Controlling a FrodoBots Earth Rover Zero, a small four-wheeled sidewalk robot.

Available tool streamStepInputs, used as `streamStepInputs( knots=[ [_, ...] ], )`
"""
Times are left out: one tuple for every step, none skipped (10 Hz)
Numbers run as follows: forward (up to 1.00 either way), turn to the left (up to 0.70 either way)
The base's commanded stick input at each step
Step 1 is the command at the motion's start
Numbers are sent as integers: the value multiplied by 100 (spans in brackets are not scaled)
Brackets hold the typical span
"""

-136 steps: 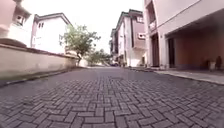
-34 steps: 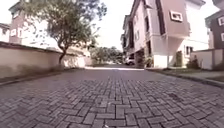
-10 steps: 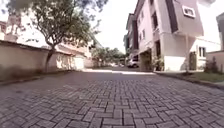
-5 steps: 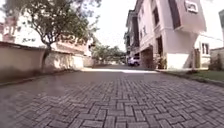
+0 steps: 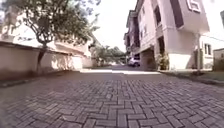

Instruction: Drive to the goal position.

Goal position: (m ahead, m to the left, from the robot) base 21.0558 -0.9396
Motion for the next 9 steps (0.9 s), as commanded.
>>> streamStepInputs(
  knots=[
    [70,0],
    [70,0],
    [70,0],
    [70,0],
    [70,0],
    [70,0],
    [70,0],
    [70,0],
    [70,0]
  ],
)
